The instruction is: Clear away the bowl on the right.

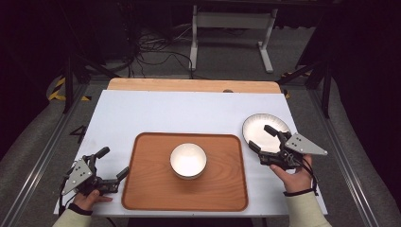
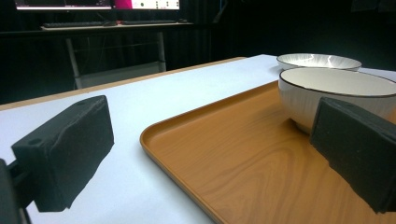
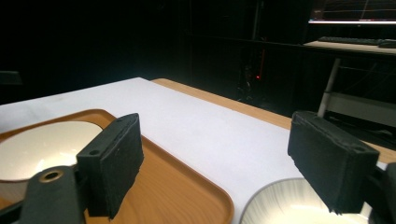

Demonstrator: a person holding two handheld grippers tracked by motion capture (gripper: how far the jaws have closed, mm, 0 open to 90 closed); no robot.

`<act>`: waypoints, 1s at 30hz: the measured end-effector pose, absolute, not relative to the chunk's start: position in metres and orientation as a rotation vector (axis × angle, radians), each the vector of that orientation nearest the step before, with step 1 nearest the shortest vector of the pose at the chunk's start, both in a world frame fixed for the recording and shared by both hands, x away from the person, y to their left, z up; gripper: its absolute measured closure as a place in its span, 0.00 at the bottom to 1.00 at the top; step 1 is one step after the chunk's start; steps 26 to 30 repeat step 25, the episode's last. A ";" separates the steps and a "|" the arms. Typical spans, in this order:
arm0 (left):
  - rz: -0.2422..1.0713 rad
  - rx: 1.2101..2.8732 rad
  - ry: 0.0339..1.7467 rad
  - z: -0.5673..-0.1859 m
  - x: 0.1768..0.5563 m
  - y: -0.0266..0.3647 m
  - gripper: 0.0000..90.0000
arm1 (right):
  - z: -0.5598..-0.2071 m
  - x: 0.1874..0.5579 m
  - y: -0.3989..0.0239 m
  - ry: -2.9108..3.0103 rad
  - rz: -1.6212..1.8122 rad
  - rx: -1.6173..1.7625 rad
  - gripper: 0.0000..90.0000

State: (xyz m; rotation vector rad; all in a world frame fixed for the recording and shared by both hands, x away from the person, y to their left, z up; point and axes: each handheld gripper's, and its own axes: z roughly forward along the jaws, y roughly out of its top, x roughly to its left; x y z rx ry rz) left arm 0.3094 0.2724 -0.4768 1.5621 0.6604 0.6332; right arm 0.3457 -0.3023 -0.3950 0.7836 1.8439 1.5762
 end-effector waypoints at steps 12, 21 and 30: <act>0.632 1.563 0.661 -0.477 0.309 0.272 0.00 | -0.431 0.338 -0.325 1.795 1.495 0.843 0.20; 0.634 1.563 0.661 -0.477 0.309 0.272 0.00 | -0.456 0.331 -0.334 1.812 1.513 0.908 0.15; 0.636 1.563 0.661 -0.477 0.309 0.272 0.00 | -0.457 0.329 -0.335 1.797 1.530 0.884 0.08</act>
